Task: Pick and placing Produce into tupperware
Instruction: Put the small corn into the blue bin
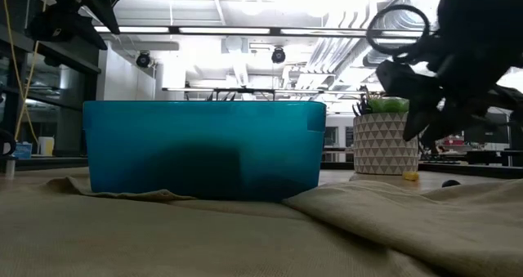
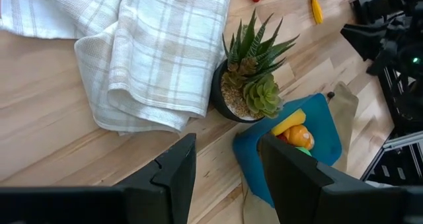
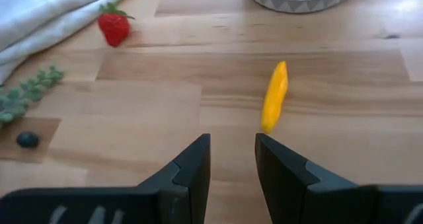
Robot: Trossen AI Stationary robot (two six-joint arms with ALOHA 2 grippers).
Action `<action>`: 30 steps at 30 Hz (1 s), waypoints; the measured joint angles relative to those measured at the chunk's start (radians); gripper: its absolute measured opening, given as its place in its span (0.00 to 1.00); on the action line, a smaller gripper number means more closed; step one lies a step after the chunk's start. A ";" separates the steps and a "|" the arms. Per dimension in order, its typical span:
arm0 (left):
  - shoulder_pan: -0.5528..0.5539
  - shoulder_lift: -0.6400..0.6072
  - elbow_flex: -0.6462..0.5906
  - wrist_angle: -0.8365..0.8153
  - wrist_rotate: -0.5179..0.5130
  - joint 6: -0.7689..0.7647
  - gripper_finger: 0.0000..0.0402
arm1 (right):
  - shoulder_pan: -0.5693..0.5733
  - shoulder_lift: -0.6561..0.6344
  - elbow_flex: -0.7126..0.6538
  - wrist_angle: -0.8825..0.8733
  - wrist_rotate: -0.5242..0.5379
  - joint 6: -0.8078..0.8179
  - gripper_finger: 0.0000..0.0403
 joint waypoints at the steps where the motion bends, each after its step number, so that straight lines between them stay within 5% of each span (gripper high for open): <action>1: 0.000 0.000 0.000 0.000 0.000 0.000 0.39 | -0.013 -0.011 0.000 0.001 -0.010 -0.013 0.27; 13: 0.000 0.000 0.000 0.000 0.000 0.003 0.39 | -0.159 -0.057 0.000 0.039 -0.141 -0.172 0.27; 30: 0.000 0.000 0.000 -0.001 0.009 0.029 0.39 | -0.304 -0.057 0.000 0.017 -0.192 -0.210 0.27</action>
